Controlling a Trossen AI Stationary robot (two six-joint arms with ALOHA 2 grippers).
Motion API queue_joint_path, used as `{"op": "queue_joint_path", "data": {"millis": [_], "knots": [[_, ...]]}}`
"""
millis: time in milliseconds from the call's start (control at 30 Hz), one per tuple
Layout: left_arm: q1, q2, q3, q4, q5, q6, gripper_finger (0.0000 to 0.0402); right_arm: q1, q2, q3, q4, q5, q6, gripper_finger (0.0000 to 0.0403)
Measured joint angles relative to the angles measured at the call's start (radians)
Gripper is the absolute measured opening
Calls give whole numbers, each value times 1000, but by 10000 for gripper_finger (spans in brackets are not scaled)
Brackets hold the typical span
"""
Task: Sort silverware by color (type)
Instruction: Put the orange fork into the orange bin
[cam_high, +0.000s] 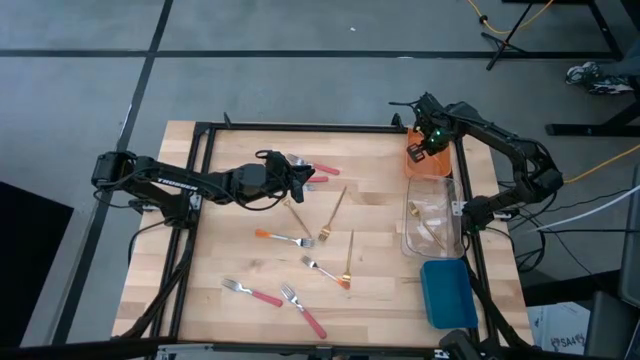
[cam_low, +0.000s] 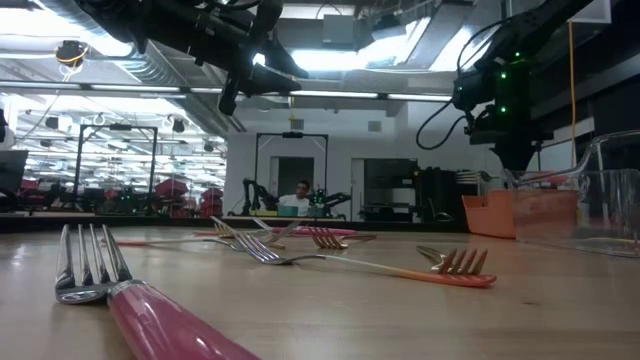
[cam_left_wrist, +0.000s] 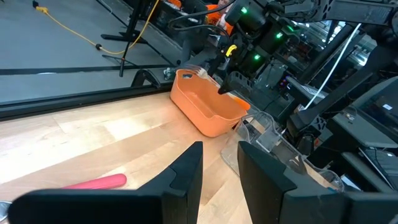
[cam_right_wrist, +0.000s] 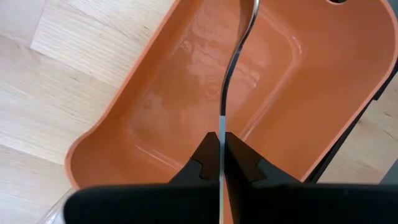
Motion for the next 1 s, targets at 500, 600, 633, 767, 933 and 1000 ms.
{"op": "queue_joint_path", "data": {"millis": [500, 600, 633, 767, 933, 1000], "knots": [[-6, 0, 0, 0, 0, 0, 94, 0, 58, 0, -16, 36, 4, 0], [-12, 0, 0, 0, 0, 0, 94, 0, 66, 0, -16, 38, 4, 0], [-13, 0, 0, 0, 0, 0, 94, 0, 67, 0, -16, 41, 4, 0], [-13, 0, 0, 0, 0, 0, 94, 0, 77, 0, -17, 49, 5, 0], [-13, 0, 0, 0, 0, 0, 94, 0, 79, 12, -30, 37, 10, 0], [-13, 0, 0, 0, 0, 0, 94, 0, 79, 24, -26, 23, 31, 0]]}}
